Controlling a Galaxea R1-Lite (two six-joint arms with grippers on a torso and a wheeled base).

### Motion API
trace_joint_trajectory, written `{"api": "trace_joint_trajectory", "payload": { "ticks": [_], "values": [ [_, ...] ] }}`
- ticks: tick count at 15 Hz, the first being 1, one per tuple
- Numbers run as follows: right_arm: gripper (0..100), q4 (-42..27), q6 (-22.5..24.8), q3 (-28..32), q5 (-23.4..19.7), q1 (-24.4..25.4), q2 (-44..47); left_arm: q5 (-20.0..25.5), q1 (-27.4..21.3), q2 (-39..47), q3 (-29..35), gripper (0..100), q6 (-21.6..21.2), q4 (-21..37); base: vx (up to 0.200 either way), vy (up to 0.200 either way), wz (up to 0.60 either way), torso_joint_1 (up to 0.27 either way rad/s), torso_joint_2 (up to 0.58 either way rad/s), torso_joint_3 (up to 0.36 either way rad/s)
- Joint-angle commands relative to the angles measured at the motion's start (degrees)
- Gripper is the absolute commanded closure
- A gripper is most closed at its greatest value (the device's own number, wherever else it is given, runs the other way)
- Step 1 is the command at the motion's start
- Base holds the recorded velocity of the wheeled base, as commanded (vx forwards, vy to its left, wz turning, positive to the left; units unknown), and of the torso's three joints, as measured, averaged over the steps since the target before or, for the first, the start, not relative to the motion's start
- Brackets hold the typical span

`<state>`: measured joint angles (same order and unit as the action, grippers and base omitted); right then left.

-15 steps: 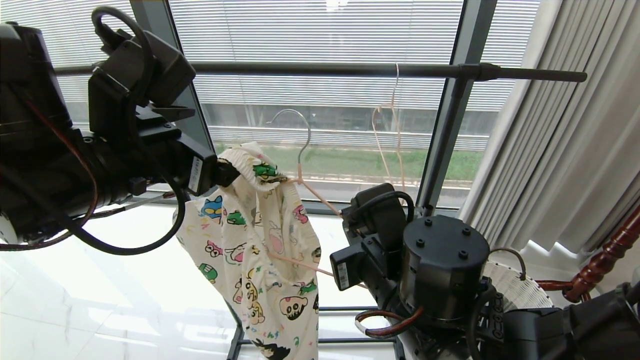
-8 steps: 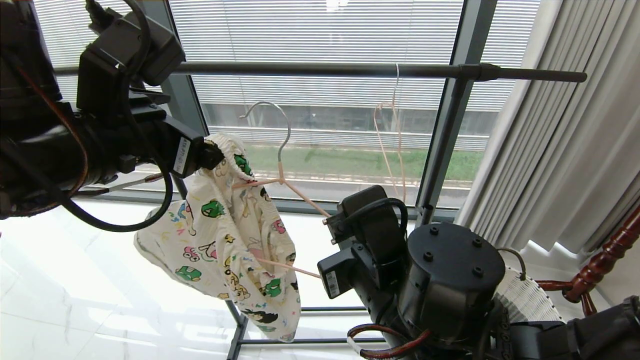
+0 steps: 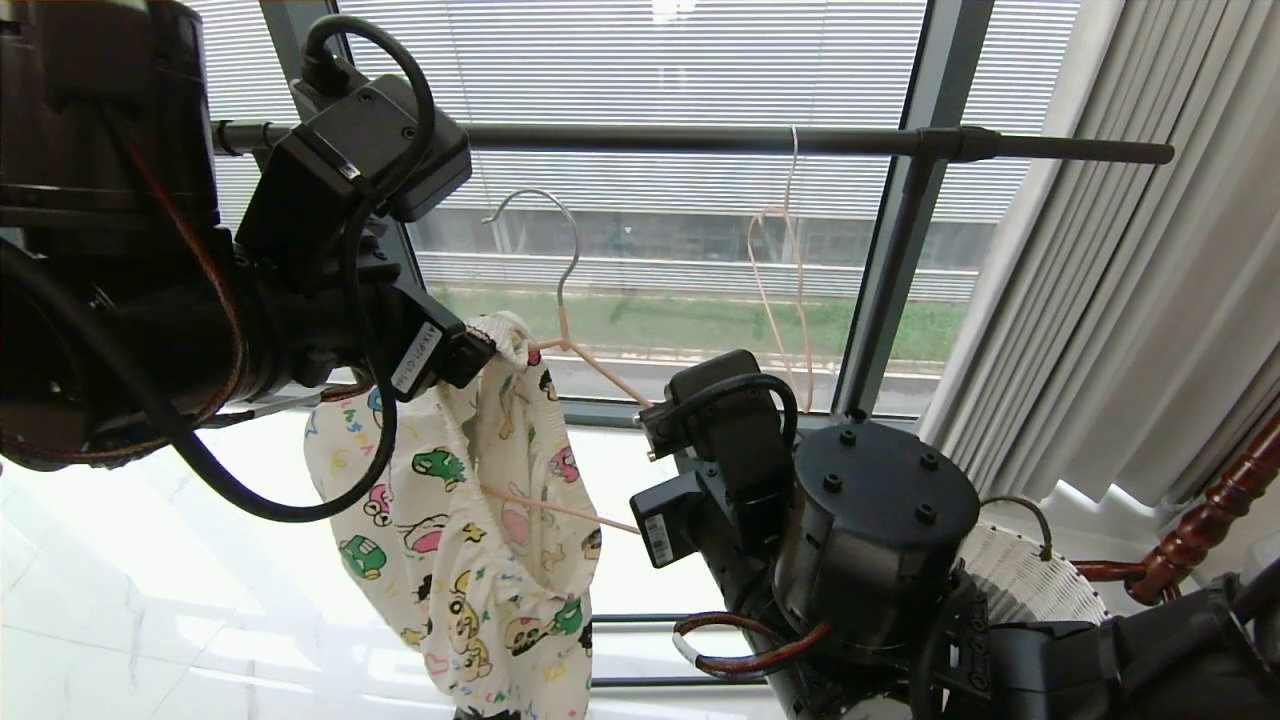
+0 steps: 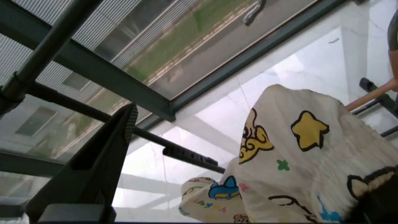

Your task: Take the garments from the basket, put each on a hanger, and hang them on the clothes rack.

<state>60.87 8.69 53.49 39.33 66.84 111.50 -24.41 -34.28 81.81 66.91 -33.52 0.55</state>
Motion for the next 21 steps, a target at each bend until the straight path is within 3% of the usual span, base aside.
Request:
{"api": "trace_joint_trajectory", "payload": {
  "ticks": [1,6,8,9,14,16,21],
  "values": [
    [100,0.04,0.10,0.38,0.05,-0.57,0.48,-0.91,-0.61,-0.25,0.59,0,-0.40,0.07,0.000,0.000,0.00,0.000,0.00,0.000],
    [100,0.04,0.71,0.56,0.22,-0.66,0.92,-2.14,-0.88,1.60,1.29,0,-0.49,-0.02,0.000,0.000,0.00,0.000,0.00,0.000],
    [100,0.04,1.42,0.65,0.22,-0.13,0.92,-10.22,-0.88,3.88,2.26,0,-0.40,-0.11,0.000,0.000,0.00,0.000,0.00,0.000],
    [100,0.04,1.50,0.74,0.22,-0.13,0.92,-11.01,-0.88,4.41,2.78,0,-0.49,-0.11,0.000,0.000,0.00,0.000,0.00,0.000],
    [100,0.04,2.12,1.97,0.22,-0.04,1.00,-11.19,-1.14,5.29,3.66,0,-1.63,-0.11,0.000,0.000,0.00,0.000,0.00,0.000],
    [100,0.04,2.12,1.88,0.22,-0.57,1.36,-11.19,-3.34,5.11,3.84,0,-1.72,-0.02,0.000,0.000,0.00,0.000,0.00,0.000],
    [100,0.04,2.12,1.97,0.31,-5.14,1.88,-11.28,-6.68,4.15,3.66,0,-2.95,0.15,0.000,0.000,0.00,0.000,0.00,0.000]
  ]
}}
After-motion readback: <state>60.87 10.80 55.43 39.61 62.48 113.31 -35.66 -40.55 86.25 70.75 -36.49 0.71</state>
